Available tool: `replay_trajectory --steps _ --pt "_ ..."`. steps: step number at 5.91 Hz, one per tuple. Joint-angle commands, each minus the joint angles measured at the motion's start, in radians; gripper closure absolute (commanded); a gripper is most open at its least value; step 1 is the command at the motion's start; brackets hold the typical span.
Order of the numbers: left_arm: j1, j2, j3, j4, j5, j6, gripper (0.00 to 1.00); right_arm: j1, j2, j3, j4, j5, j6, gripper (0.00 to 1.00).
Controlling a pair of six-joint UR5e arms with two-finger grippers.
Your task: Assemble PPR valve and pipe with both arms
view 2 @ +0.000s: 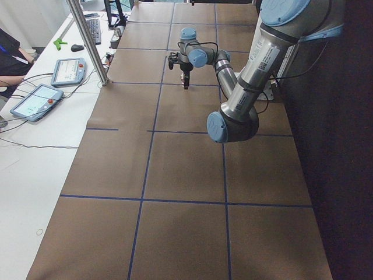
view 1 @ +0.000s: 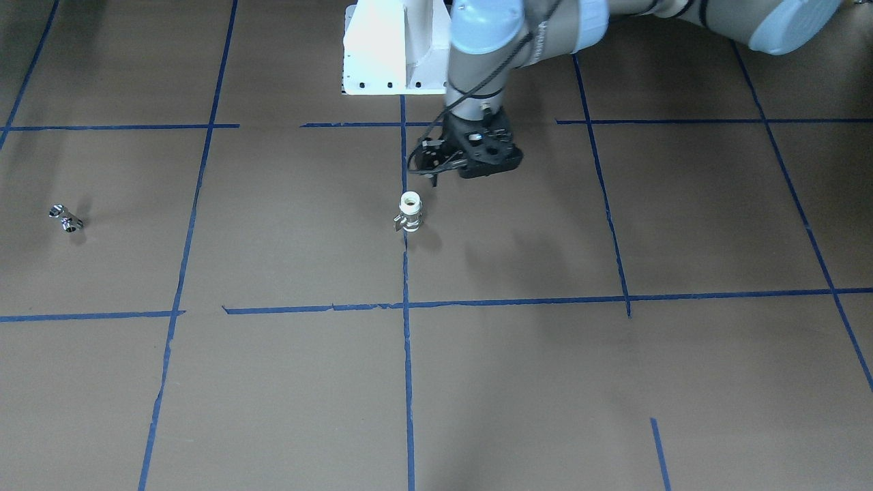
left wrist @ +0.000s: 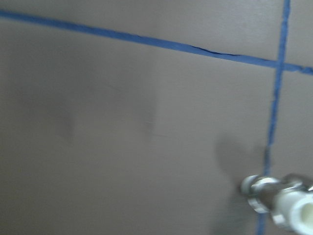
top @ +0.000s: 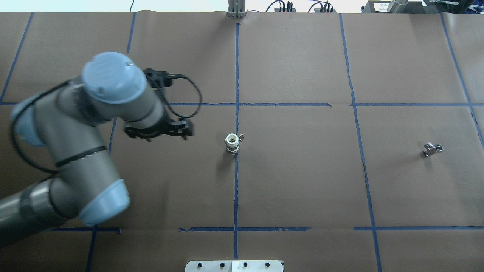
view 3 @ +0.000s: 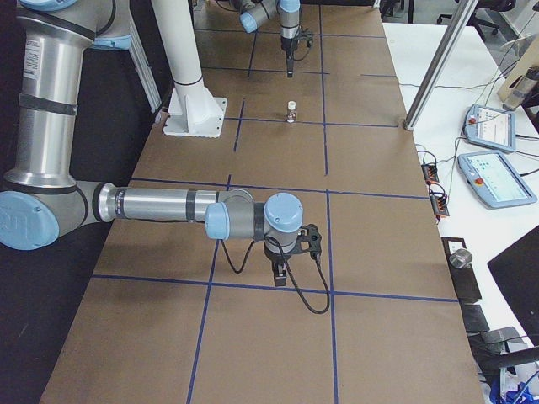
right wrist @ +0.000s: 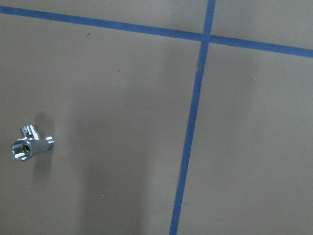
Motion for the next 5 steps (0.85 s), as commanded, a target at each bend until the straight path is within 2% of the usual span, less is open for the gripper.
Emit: replay_trajectory --steps 1,2,3,4,5 --pt "-0.205 0.297 -0.098 -0.019 -0.093 0.433 0.0 -0.076 0.006 0.003 0.126 0.025 0.009 0.0" --pt "-0.362 0.396 -0.085 -0.019 -0.173 0.681 0.0 -0.1 0.044 -0.002 0.145 0.047 0.021 0.0" --pt "-0.52 0.468 0.004 -0.018 -0.283 0.895 0.0 -0.132 0.069 -0.002 0.15 0.045 0.061 0.0" --pt "-0.691 0.493 0.152 -0.019 -0.371 1.131 0.0 -0.164 0.104 0.003 0.152 0.041 0.126 0.0" --pt "-0.823 0.501 0.252 -0.018 -0.416 1.303 0.0 -0.169 0.13 0.004 0.15 0.044 0.16 0.0"
